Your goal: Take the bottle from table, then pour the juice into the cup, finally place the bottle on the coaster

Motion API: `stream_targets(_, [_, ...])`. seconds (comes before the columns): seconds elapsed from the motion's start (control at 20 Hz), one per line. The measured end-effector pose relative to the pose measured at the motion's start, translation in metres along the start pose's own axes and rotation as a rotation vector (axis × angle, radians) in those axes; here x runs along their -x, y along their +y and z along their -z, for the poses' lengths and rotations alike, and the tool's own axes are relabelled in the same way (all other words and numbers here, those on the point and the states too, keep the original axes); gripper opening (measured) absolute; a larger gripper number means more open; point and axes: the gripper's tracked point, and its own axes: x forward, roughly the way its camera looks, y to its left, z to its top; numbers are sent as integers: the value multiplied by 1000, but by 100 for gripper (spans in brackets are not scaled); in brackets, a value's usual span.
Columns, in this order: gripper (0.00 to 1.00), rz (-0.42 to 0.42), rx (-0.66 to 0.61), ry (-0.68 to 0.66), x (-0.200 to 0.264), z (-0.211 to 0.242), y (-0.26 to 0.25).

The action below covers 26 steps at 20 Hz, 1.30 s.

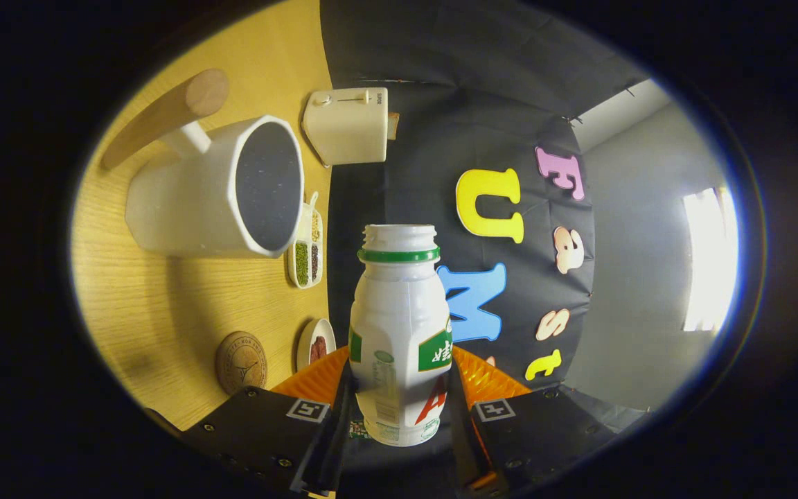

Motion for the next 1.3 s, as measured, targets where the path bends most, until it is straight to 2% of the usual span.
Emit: stream_targets(1.3, [62, 41, 119, -27, 2, -6, -3])
